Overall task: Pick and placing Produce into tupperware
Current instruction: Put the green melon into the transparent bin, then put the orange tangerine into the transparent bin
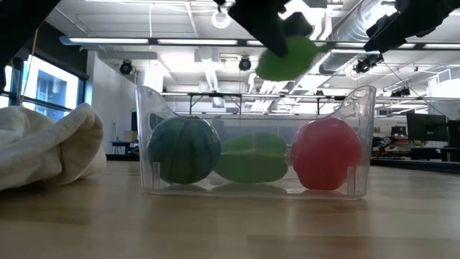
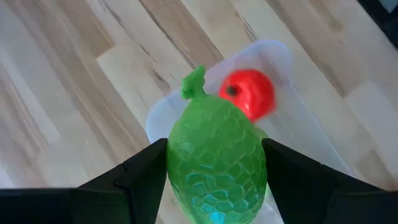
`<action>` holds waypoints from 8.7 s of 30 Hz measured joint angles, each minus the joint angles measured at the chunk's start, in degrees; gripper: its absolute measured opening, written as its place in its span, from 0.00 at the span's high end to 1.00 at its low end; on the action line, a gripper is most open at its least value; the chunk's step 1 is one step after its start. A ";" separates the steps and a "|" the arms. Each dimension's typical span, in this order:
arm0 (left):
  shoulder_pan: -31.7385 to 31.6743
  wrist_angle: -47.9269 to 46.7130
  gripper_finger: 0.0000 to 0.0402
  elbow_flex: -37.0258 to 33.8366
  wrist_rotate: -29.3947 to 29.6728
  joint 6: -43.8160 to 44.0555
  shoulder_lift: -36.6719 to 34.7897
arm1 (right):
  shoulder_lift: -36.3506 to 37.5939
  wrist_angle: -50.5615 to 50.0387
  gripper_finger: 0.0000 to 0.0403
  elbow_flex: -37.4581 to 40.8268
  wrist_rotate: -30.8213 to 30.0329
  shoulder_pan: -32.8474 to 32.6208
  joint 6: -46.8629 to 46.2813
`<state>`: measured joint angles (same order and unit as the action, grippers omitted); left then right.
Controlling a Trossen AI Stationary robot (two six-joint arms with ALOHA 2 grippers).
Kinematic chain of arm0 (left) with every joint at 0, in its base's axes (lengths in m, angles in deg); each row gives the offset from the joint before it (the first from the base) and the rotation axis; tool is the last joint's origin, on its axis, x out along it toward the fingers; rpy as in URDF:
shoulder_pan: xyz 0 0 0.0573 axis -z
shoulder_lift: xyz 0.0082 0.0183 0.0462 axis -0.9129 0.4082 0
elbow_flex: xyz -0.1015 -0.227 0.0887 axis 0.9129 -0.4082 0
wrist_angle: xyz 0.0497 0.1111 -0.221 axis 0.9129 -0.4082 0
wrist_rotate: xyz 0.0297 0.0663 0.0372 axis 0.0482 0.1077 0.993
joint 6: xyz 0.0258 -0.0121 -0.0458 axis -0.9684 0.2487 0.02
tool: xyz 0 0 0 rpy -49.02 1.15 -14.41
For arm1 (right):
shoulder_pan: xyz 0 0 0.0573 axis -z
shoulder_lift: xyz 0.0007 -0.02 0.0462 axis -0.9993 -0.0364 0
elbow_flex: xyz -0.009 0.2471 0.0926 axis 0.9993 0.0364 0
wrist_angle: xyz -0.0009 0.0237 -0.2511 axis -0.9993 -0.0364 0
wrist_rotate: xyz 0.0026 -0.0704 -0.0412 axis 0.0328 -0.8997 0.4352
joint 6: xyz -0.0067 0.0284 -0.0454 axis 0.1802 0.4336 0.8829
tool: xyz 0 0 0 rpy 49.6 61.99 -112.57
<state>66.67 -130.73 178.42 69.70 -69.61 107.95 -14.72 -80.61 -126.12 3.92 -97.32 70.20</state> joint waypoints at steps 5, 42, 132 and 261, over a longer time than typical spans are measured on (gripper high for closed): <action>-0.01 0.37 0.41 0.00 -1.03 -0.46 3.23 | 0.00 -0.06 0.74 0.00 0.01 -0.01 -0.01; -0.38 3.77 0.41 -7.26 4.05 -1.67 6.64 | 0.00 -0.22 0.74 0.00 0.02 -0.01 -0.02; -1.32 -25.29 0.23 11.82 18.88 0.83 5.31 | 0.00 -0.18 0.74 0.00 0.01 0.00 -0.01; -42.04 -8.48 0.36 10.58 12.26 -23.48 18.07 | -0.02 -0.15 0.74 0.00 0.02 0.00 -0.02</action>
<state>24.63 -139.22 189.00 81.96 -93.08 126.03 -14.74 -80.76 -126.12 3.94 -97.32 70.18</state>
